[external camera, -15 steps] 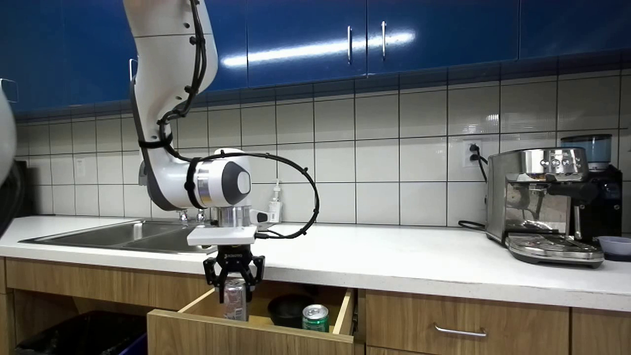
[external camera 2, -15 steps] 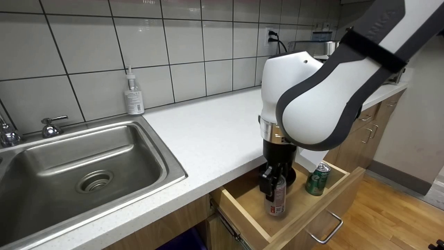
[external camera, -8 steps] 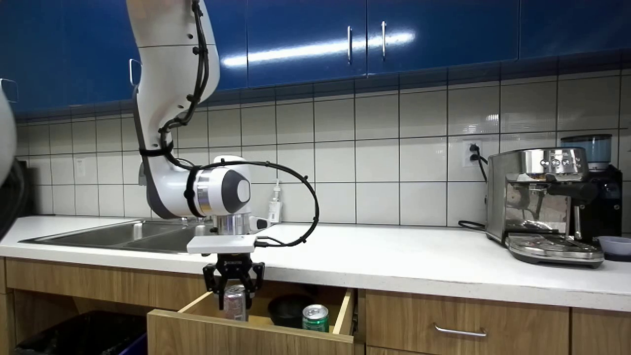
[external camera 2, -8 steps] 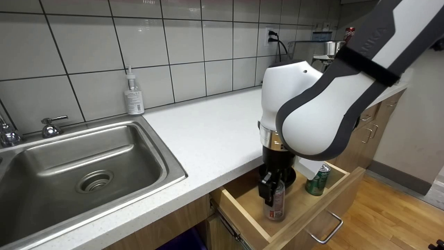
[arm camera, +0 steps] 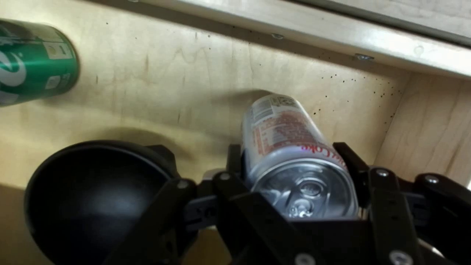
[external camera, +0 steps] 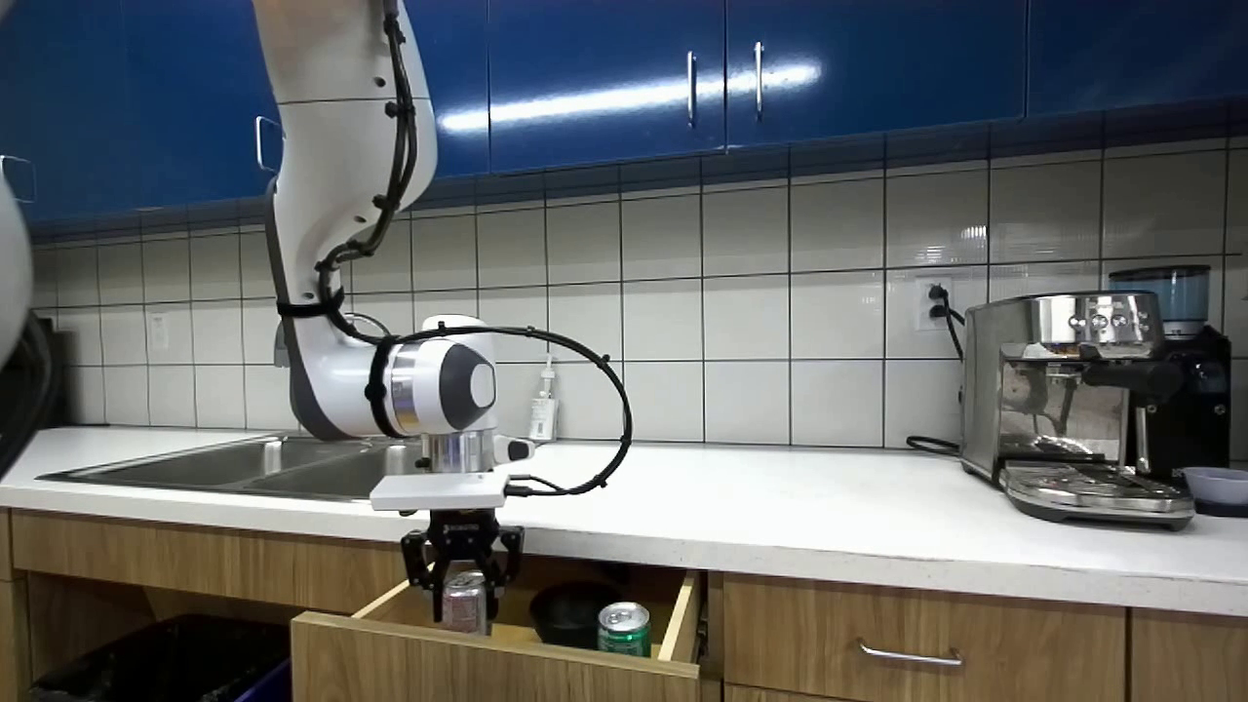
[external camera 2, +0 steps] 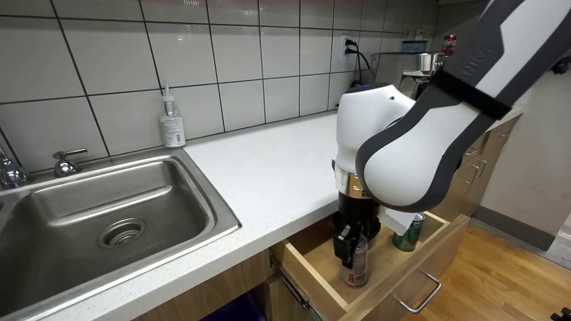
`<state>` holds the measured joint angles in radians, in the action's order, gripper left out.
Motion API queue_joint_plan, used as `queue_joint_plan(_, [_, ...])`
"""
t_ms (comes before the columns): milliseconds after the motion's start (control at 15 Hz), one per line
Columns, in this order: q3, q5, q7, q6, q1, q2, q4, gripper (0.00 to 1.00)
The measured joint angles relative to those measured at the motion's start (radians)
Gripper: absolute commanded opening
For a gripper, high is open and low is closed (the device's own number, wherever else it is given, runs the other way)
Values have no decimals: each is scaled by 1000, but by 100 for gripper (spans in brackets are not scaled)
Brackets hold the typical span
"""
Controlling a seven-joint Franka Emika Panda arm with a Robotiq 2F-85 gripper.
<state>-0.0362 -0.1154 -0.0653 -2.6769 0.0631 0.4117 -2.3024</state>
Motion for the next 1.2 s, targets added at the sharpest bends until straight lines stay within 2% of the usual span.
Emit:
queue_joint_plan(200, [0, 0, 0, 0, 0, 5, 0, 38])
queue_joint_plan(267, [0, 0, 0, 0, 0, 6, 0, 71])
queue_joint_plan(333, [0, 0, 0, 0, 0, 8, 0, 90])
queue_joint_plan(467, [0, 0, 0, 0, 0, 9, 0, 100])
queue_joint_plan(1200, [0, -1, 0, 0, 0, -1, 1, 100])
